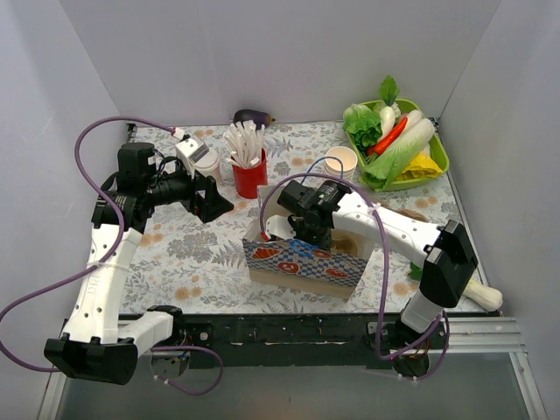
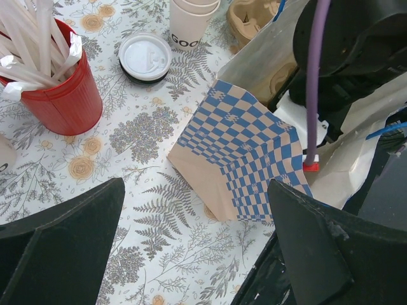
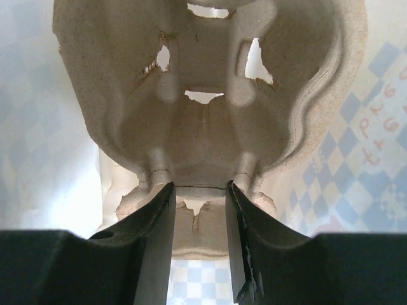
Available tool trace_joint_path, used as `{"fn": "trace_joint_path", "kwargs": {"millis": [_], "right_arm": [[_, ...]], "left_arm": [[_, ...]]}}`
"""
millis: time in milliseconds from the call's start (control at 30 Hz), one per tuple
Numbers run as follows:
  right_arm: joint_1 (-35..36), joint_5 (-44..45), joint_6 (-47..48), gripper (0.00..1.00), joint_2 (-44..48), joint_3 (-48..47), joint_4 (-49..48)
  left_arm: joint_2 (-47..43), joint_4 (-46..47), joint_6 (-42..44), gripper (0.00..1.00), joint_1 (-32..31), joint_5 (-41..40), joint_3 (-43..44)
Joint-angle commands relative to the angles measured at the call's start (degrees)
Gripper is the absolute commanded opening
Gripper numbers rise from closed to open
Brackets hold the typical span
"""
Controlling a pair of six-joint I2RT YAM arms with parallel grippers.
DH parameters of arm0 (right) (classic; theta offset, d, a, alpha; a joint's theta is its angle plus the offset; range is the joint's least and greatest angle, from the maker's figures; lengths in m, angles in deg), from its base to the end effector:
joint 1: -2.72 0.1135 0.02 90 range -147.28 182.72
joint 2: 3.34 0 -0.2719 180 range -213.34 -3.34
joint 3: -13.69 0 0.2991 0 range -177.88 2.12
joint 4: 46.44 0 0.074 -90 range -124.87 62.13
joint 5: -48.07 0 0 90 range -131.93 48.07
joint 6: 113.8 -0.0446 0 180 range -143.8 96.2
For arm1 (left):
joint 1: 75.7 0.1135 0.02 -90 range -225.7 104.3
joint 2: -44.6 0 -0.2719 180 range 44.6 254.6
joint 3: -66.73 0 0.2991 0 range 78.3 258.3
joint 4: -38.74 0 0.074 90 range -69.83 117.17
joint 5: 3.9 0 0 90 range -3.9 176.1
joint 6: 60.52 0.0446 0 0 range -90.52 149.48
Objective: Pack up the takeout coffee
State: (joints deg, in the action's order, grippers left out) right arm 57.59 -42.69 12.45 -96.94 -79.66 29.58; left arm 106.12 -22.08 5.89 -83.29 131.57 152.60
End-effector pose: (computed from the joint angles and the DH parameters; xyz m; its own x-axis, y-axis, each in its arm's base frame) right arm 0.2092 0.2983 0.2684 0.0338 -0.9794 -0.1990 -0.9915 -0.0078 -0.1300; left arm 0.2411 -0.0642 0.4132 -0.8044 -0.1759 -0.5674 0.3699 0.5991 -0.7101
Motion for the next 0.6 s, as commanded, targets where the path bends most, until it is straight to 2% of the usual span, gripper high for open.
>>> {"fn": "trace_joint_path", "kwargs": {"millis": [0,267,367,400,433,533,567], "right_arm": [[0.32,2.42,0.84,0.05,-2.19,0.48,-1.16],[0.24,2.95,1.28,0.02,-3.25,4.07,-1.78],[0.32,2.86,1.37,0.06,-3.6,4.44,-1.61],[0.32,3.04,1.28,0.09,-3.78,4.17,-1.6],[0.32,3.13,1.28,0.22,-3.95,3.82,-1.52],[0.32,3.83,0.93,0.49,-4.22,1.37,-0.82],[0.32,3.66,0.84,0.51,-4.31,0.4,0.14]], "left_arm": [[-1.31,0.3,0.48,0.97,0.39,0.05,-0.04],[-1.66,-0.23,0.83,0.97,0.3,-0.12,-0.47],[-1.84,0.12,0.74,0.97,0.3,-0.03,-1.0],[-1.84,0.21,0.74,0.97,0.3,-0.03,-1.09],[-1.84,0.3,0.74,0.97,0.3,0.14,-1.18],[-1.75,0.65,0.74,0.97,0.3,0.75,-1.35],[-1.66,0.65,0.74,0.97,0.3,1.02,-1.35]]}}
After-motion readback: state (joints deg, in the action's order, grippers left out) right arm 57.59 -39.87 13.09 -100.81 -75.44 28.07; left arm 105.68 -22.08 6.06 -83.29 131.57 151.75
